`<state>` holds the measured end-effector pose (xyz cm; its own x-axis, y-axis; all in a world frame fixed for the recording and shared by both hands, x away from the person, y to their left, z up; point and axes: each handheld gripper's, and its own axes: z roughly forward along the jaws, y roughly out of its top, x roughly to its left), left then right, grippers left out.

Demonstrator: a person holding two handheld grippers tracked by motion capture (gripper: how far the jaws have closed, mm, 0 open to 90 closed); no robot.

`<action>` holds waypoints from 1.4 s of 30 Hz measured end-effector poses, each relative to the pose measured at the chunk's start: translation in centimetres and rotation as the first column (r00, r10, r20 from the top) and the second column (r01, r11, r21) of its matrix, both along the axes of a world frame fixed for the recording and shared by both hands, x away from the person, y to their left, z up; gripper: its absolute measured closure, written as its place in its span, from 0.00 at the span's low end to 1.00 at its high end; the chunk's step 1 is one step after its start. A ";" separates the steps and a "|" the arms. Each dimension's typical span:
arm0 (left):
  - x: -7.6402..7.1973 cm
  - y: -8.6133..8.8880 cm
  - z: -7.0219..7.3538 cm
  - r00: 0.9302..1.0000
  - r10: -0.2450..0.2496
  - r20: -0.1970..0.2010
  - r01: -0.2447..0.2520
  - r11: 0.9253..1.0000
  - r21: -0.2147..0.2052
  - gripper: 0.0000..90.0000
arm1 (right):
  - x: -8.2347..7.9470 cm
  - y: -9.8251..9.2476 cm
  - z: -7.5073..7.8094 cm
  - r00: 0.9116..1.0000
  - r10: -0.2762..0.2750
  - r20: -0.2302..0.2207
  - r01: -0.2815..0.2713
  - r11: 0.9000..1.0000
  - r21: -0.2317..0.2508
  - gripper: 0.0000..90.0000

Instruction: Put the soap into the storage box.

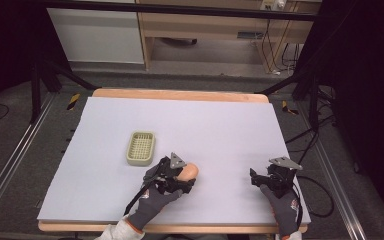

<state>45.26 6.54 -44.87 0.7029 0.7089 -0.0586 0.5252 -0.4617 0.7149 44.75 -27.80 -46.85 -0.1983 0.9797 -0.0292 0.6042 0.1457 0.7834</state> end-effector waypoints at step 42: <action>1.1 5.1 3.8 0.991 0.118 0.067 -0.111 0.989 -0.101 0.35 | -0.1 0.2 0.2 1.000 0.009 0.010 -0.009 1.000 0.005 0.09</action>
<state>46.40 11.63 -41.02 0.6220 0.7786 -0.0825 0.5156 -0.3281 0.7915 44.68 -27.59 -46.68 -0.2068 0.9780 -0.0261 0.5954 0.1470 0.7899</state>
